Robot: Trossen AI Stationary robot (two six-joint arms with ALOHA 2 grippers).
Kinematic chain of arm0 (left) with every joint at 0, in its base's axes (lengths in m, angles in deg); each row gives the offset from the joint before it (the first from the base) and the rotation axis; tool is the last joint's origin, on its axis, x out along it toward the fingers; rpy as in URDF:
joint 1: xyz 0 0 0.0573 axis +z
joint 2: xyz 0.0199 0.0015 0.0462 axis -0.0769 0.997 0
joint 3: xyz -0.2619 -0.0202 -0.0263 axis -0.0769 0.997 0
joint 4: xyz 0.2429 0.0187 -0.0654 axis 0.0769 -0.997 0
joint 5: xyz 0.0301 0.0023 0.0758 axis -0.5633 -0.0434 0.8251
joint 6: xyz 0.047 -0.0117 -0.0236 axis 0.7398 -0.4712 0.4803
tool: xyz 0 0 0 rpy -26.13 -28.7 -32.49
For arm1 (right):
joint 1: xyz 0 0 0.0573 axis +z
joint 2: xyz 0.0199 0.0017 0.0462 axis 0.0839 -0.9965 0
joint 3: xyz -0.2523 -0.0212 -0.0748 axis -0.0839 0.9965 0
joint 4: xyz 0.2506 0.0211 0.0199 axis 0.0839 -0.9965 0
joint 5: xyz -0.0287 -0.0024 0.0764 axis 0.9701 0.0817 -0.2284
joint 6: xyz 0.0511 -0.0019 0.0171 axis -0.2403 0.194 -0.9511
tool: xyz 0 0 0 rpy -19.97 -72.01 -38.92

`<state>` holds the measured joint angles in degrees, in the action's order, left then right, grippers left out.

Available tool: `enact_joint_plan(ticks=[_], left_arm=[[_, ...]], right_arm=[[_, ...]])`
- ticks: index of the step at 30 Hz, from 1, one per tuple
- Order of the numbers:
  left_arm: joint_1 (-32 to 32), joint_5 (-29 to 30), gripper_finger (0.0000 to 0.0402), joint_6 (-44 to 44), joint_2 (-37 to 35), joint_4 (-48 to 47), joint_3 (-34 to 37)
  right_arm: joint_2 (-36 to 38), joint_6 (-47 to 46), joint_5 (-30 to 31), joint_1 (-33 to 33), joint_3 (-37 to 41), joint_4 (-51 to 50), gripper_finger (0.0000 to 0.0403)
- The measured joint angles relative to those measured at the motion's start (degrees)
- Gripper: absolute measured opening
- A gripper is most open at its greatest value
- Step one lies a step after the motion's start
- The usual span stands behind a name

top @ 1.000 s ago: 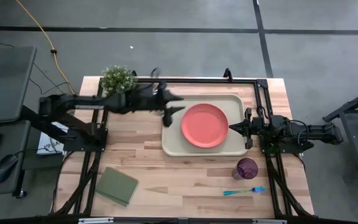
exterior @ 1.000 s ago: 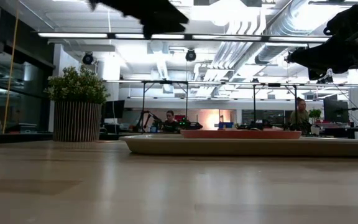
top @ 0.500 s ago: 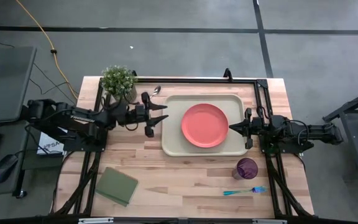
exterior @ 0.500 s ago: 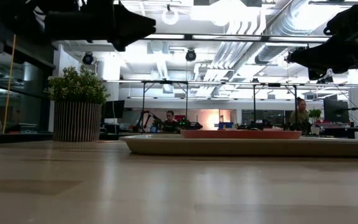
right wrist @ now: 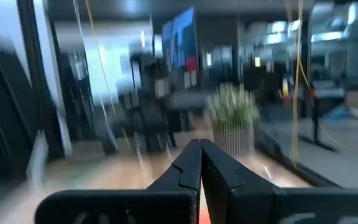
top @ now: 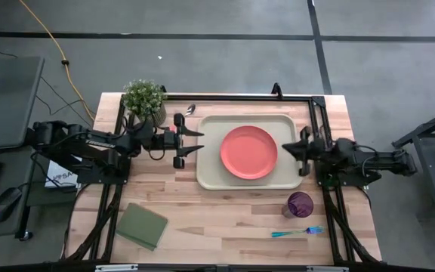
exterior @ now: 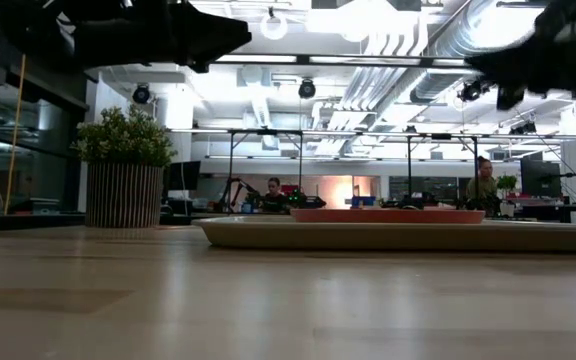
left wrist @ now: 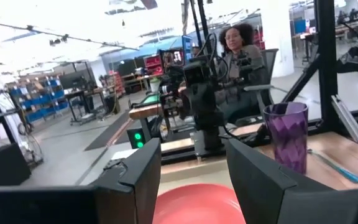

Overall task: Pick and place plate/cup/fork/spoon on tray
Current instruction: Put the violet glass on the white serving tray at the top right of the orange plate

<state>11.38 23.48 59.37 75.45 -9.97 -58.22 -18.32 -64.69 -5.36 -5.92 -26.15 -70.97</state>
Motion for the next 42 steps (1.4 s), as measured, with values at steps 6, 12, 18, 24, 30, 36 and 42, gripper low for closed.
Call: enact_joint_plan(ticks=[6, 12, 18, 24, 30, 36, 42], left_arm=[[0.0, 0.5, 0.0163, 1.8, -0.7, 0.2, 0.0], [0.0, 1.3, 0.0163, 0.7, -0.7, -2.0, 0.0], [0.0, 1.5, 0.0163, -1.8, -0.6, -4.1, 0.0], [-0.1, 6.5, 0.0163, -5.5, -0.6, 0.4, 0.0], [-0.1, 7.9, 0.0163, -5.9, -0.6, 3.1, 0.0], [-0.1, 7.9, 0.0163, -5.9, -0.6, 3.7, 0.0], [-0.1, 7.9, 0.0163, -5.7, -0.6, 3.7, 0.0]], right_arm=[[0.0, 3.4, 6.8, 0.0, 0.0, 16.2, 0.0000], [0.0, 17.0, 9.6, 0.0, 0.0, 22.0, 0.0000], [0.0, 17.2, 9.3, 0.0, 0.0, 21.3, 0.0000], [0.0, 9.8, 8.4, 0.0, 0.0, 19.7, 0.0000], [-1.6, 0.7, 9.1, 0.0, -0.9, 14.8, 0.0034], [-12.8, -9.1, 3.5, 2.1, -12.7, 2.2, 0.0165], [-29.1, -18.3, 0.5, 6.5, -35.1, -39.3, 0.0226]])
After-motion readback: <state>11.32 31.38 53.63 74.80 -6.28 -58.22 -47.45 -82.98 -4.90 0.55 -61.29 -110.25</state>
